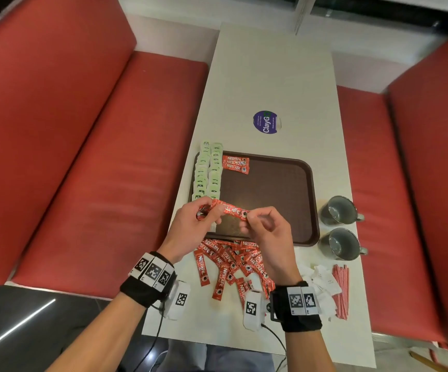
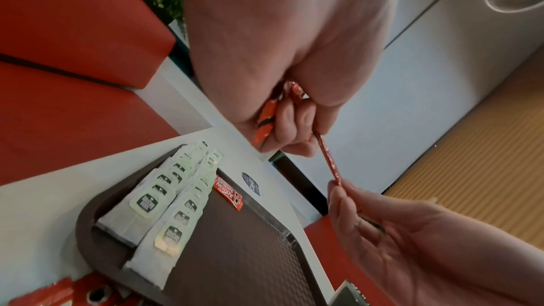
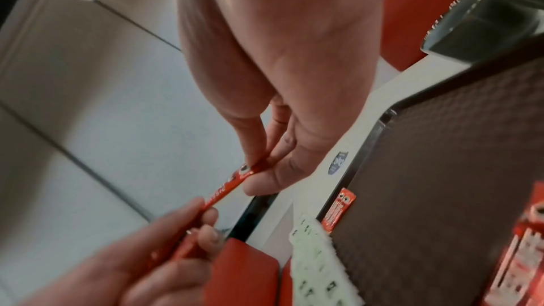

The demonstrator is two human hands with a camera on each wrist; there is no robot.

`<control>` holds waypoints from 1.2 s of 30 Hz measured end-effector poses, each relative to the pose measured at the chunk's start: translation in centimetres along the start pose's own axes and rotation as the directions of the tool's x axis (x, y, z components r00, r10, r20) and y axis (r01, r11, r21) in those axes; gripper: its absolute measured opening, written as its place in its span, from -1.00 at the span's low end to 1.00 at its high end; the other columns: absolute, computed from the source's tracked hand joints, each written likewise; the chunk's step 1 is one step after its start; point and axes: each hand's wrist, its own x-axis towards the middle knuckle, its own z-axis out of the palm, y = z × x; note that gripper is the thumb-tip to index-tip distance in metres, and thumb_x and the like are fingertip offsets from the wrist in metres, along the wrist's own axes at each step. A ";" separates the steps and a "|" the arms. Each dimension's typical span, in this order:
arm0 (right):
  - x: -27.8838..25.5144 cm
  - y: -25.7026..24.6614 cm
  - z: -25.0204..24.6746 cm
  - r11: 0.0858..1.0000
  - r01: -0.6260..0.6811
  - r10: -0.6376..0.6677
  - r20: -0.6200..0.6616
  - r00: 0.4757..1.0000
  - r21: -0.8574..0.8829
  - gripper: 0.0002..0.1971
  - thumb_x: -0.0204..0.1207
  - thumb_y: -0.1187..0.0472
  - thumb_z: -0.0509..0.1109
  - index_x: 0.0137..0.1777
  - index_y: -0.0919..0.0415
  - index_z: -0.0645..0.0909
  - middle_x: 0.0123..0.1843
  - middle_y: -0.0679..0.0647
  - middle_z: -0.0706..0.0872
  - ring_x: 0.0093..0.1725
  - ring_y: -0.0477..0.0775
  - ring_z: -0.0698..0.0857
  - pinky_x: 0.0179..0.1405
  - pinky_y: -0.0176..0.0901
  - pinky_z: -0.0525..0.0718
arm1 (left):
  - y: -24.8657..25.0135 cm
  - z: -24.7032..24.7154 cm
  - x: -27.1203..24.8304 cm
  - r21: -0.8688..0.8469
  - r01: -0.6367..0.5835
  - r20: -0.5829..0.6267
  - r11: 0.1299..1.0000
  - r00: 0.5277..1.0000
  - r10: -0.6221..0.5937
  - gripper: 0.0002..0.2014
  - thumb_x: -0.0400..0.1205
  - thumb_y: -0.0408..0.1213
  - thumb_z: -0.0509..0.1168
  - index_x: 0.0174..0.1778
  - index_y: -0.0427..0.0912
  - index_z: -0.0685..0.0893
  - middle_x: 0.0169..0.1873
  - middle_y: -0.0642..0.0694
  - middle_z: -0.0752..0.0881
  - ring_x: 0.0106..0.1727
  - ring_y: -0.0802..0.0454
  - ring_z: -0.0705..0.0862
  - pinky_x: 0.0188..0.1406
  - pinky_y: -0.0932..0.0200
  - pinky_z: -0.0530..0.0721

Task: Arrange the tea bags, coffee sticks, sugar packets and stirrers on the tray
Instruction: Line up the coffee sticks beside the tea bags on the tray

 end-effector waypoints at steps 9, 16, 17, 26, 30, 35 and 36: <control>1.2 0.8 0.8 0.332 0.421 -0.493 0.225 0.840 -0.844 -0.54 0.62 -0.07 0.66 0.47 -0.04 0.72 0.35 -0.10 0.81 0.36 -0.02 0.66 0.26 -0.06 0.67 | -1.4 0.7 1.7 0.234 -0.172 0.046 0.957 0.985 0.166 -0.75 0.83 0.06 0.39 -0.08 0.02 0.71 -0.14 0.05 0.80 -0.07 -0.02 0.76 0.01 -0.20 0.77; 2.5 1.2 1.0 0.214 0.442 -0.559 0.263 0.787 -0.871 -0.66 0.62 0.00 0.66 0.35 0.05 0.86 0.20 -0.01 0.89 0.24 0.05 0.74 0.09 0.03 0.76 | -1.3 1.0 2.3 0.207 -0.173 0.024 0.963 0.985 0.172 -0.73 0.84 0.02 0.40 -0.14 0.00 0.66 -0.22 0.03 0.74 -0.15 -0.04 0.69 -0.06 -0.20 0.73; 2.7 1.2 1.0 0.215 0.448 -0.559 0.267 0.785 -0.868 -0.65 0.62 0.01 0.68 0.37 0.06 0.86 0.21 -0.01 0.90 0.24 0.04 0.75 0.10 0.00 0.76 | -1.4 0.9 2.4 0.200 -0.164 0.014 0.966 0.986 0.164 -0.73 0.83 0.01 0.40 -0.14 0.01 0.66 -0.22 0.03 0.74 -0.17 -0.04 0.68 -0.09 -0.17 0.73; 9.0 0.6 0.0 0.177 0.393 -0.424 0.290 0.858 -0.902 -0.68 0.62 0.02 0.68 0.33 0.05 0.87 0.17 0.00 0.90 0.19 0.07 0.77 0.14 0.09 0.79 | -3.4 0.4 3.7 0.100 0.060 -0.078 0.993 0.996 -0.052 -0.72 0.78 0.15 0.41 -0.06 0.03 0.74 -0.07 0.14 0.86 0.08 0.30 0.77 -0.01 0.39 0.66; 15.8 0.0 0.0 0.061 0.311 -0.284 0.282 0.916 -0.948 -0.72 0.65 0.00 0.63 0.31 0.01 0.88 0.15 0.04 0.89 0.17 0.17 0.78 0.19 0.12 0.76 | -4.5 -0.1 3.1 0.076 0.111 -0.114 0.991 0.988 -0.102 -0.67 0.77 0.14 0.42 -0.08 -0.06 0.74 -0.13 0.10 0.86 0.07 0.26 0.79 -0.08 0.51 0.60; 22.4 0.5 2.3 -0.087 0.284 -0.201 0.296 0.934 -0.955 -0.78 0.63 0.07 0.55 0.21 0.07 0.86 0.08 0.12 0.83 0.13 0.29 0.80 0.16 0.15 0.74 | -5.7 -0.9 2.5 0.037 0.159 -0.139 0.987 0.979 -0.152 -0.69 0.75 0.13 0.44 -0.08 -0.05 0.73 -0.03 0.12 0.89 0.15 0.31 0.80 -0.03 0.27 0.75; 23.2 0.7 2.7 -0.100 0.277 -0.198 0.292 0.936 -0.956 -0.81 0.61 0.10 0.53 0.15 0.10 0.85 0.06 0.14 0.83 0.11 0.32 0.80 0.12 0.15 0.74 | -5.8 -1.0 2.5 0.032 0.164 -0.143 0.986 0.977 -0.158 -0.70 0.74 0.13 0.44 -0.09 -0.03 0.74 -0.03 0.14 0.89 0.15 0.31 0.80 -0.03 0.20 0.78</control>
